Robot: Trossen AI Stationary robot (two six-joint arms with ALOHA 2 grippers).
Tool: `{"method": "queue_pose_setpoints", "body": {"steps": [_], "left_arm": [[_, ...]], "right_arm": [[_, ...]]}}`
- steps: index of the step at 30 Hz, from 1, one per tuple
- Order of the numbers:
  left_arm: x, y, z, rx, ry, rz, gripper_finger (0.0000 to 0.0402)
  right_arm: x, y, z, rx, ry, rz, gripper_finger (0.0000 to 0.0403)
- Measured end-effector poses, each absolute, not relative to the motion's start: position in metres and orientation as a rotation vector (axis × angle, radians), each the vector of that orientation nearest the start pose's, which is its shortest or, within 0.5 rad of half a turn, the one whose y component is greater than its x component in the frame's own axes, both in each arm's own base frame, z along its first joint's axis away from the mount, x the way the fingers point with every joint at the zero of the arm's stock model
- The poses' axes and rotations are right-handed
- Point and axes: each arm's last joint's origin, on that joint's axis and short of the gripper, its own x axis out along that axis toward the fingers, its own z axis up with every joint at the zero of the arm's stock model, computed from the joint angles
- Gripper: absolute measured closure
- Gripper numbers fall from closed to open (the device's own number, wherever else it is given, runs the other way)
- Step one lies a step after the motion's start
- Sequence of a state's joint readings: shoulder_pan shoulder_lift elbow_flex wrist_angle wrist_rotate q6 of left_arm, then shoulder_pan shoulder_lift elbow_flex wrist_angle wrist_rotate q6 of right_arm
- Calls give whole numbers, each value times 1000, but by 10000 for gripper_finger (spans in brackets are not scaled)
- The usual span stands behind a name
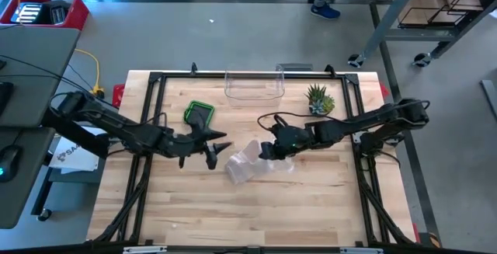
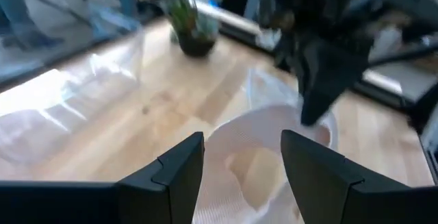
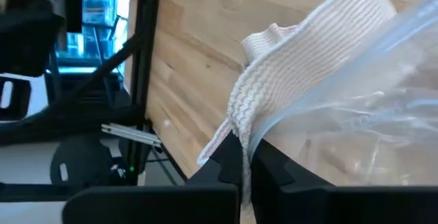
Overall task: Roll bandage
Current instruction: Put the rolled bandage into the transparent zip bag
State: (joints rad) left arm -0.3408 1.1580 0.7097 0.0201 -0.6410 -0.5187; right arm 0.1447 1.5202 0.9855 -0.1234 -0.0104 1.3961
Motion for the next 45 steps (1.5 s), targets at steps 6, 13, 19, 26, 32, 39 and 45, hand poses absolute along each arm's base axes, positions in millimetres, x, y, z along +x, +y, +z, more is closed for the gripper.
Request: {"method": "queue_pose_setpoints", "body": {"steps": [6, 13, 19, 26, 32, 39, 45], "left_arm": [[243, -75, 235, -366, 404, 333, 213], [241, -93, 212, -448, 516, 308, 213], [221, -111, 179, -588, 609, 336, 213], [205, -128, 156, -811, 644, 401, 213], [209, -128, 166, -836, 515, 429, 213], [218, -113, 167, -854, 514, 461, 213], [229, -106, 172, -847, 494, 403, 213]], "right_arm": [[322, 48, 230, 1254, 699, -290, 355], [326, 36, 233, 1124, 657, -238, 229], [327, 11, 230, 1023, 653, -263, 173], [315, -39, 231, 994, 719, -262, 169], [292, -73, 251, 1025, 674, -273, 169], [287, -68, 254, 1133, 705, -274, 169], [291, -70, 262, 1281, 636, -318, 169]]}}
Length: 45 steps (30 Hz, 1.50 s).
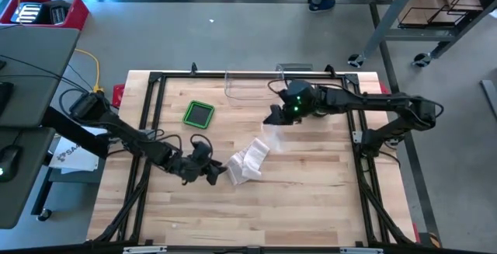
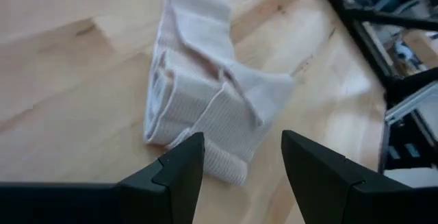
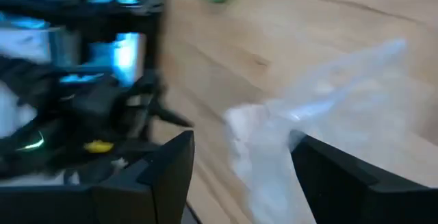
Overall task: Roll bandage
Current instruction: Put the rolled bandage into the transparent zip bag, then roll the bandage
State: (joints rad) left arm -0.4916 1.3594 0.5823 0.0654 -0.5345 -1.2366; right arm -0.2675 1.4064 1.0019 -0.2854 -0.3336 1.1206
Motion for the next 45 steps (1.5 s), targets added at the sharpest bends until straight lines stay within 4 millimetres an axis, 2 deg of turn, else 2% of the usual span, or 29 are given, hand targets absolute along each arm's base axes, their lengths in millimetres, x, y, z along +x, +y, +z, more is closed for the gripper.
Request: {"method": "queue_pose_setpoints", "body": {"steps": [2, 5, 7, 11, 15, 19, 21, 23, 27, 29, 35, 40, 45], "left_arm": [[232, -103, 174, -843, 475, 392, 213], [236, -100, 177, -833, 456, 375, 213], [237, -98, 177, -814, 455, 373, 213], [240, -92, 176, -753, 502, 330, 213], [247, -85, 184, -608, 562, 266, 213], [254, -73, 191, -326, 664, 209, 213], [257, -62, 194, -291, 699, 244, 213], [260, -49, 194, -343, 728, 282, 213], [267, -25, 192, -609, 756, 230, 213], [267, -20, 191, -629, 776, 224, 213], [274, -20, 183, -769, 799, 200, 213], [283, -23, 157, -856, 897, 200, 213], [297, -22, 152, -853, 875, 243, 213]], "right_arm": [[283, -73, 258, 1297, 764, -424, 169], [260, -71, 250, 1199, 1021, -627, 169], [255, -70, 260, 1141, 1010, -699, 169], [250, -65, 282, 1048, 898, -717, 169], [246, -56, 286, 1020, 933, -665, 169], [243, -35, 283, 967, 1045, -610, 169], [242, -23, 282, 952, 1075, -612, 169], [242, -11, 282, 951, 1077, -635, 169], [242, 11, 282, 923, 1061, -653, 169], [242, 18, 282, 905, 1050, -663, 169], [240, 32, 282, 901, 1020, -691, 169], [240, 34, 282, 893, 1002, -708, 169], [240, 34, 282, 891, 1002, -709, 169]]}}
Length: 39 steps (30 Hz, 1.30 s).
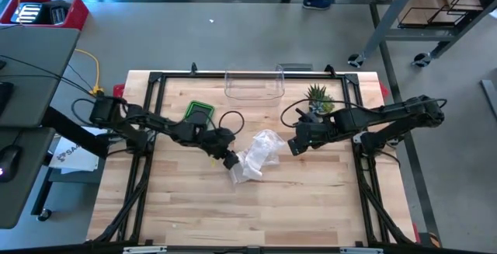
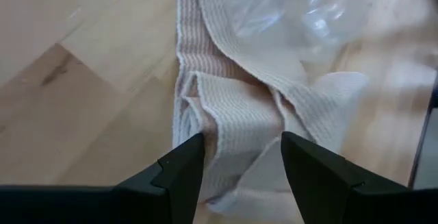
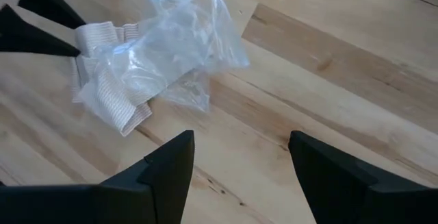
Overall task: Roll bandage
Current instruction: Roll the bandage
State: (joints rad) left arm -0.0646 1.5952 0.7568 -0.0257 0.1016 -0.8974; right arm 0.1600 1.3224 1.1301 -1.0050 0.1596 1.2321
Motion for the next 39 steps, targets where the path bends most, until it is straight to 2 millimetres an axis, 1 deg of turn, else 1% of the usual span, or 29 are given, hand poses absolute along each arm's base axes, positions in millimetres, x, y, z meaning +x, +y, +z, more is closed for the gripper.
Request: {"method": "queue_pose_setpoints", "body": {"steps": [4, 8, 10, 12, 13, 15, 16, 17, 19, 21, 24, 27, 30, 32, 35, 37, 39], "left_arm": [[306, -25, 147, -875, 911, 212, 213], [313, -29, 137, -866, 943, 220, 215], [315, -32, 132, -854, 962, 231, 228], [316, -34, 129, -836, 970, 230, 260], [316, -36, 128, -825, 974, 225, 284], [315, -37, 128, -809, 980, 214, 348], [315, -38, 129, -806, 978, 204, 373], [314, -38, 132, -801, 973, 197, 386], [311, -37, 143, -793, 966, 169, 390], [304, -35, 158, -772, 970, 102, 396], [287, -33, 185, -702, 986, -12, 397], [267, -31, 204, -650, 1020, -35, 399], [254, -27, 218, -643, 1004, -37, 400], [252, -23, 224, -670, 975, -23, 400], [254, -19, 228, -712, 955, -2, 400], [258, -19, 235, -719, 943, -10, 400], [262, -19, 243, -714, 929, -18, 401]], "right_arm": [[240, 34, 282, 890, 1002, -708, 169], [240, 34, 282, 885, 996, -714, 169], [240, 34, 282, 881, 991, -719, 169], [240, 34, 282, 880, 990, -720, 169], [240, 33, 282, 879, 989, -720, 169], [240, 33, 282, 879, 989, -720, 169], [240, 34, 282, 875, 991, -717, 169], [240, 34, 282, 864, 996, -706, 169], [241, 35, 282, 837, 1011, -665, 169], [241, 37, 282, 819, 1035, -614, 169], [248, 42, 286, 824, 1026, -465, 169], [259, 46, 289, 860, 994, -315, 169], [276, 50, 288, 874, 932, -211, 169], [292, 53, 286, 854, 850, -145, 169], [318, 53, 277, 861, 747, -93, 170], [332, 51, 267, 924, 714, -119, 170], [345, 51, 256, 978, 698, -103, 170]]}}
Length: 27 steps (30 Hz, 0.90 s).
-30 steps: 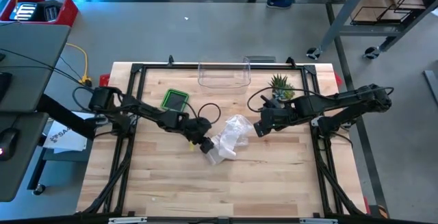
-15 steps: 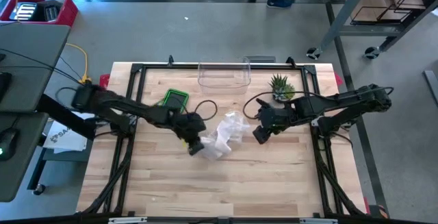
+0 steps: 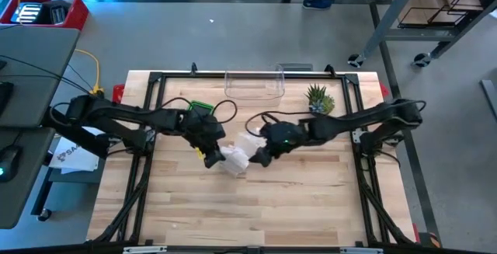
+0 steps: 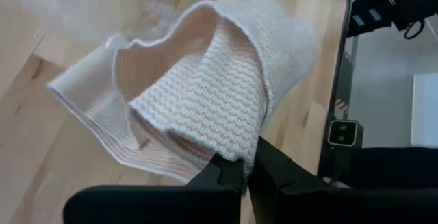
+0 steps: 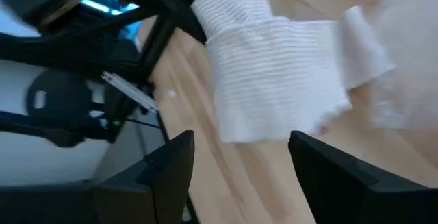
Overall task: Roll bandage
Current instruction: Roll the bandage
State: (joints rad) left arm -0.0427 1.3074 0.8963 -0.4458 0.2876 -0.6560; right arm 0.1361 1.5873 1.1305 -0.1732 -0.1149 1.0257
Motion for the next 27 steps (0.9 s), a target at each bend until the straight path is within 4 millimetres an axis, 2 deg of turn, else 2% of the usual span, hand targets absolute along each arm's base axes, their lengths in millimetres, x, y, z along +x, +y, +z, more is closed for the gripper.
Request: {"method": "queue_pose_setpoints", "body": {"steps": [4, 7, 11, 14, 19, 27], "left_arm": [[265, -16, 255, -688, 913, -17, 401], [263, -14, 255, -683, 937, -1, 401], [263, -15, 254, -684, 942, -3, 401], [265, -15, 255, -689, 919, -6, 401], [266, -12, 255, -680, 893, 63, 401], [266, -9, 255, -722, 885, 101, 402]], "right_arm": [[361, 56, 240, 1007, 699, -38, 170], [364, 58, 234, 1018, 692, -68, 170], [365, 58, 234, 983, 658, -113, 170], [366, 58, 235, 1051, 647, -125, 170], [367, 63, 241, 1123, 645, -37, 170], [366, 64, 243, 1240, 612, -123, 169]]}}
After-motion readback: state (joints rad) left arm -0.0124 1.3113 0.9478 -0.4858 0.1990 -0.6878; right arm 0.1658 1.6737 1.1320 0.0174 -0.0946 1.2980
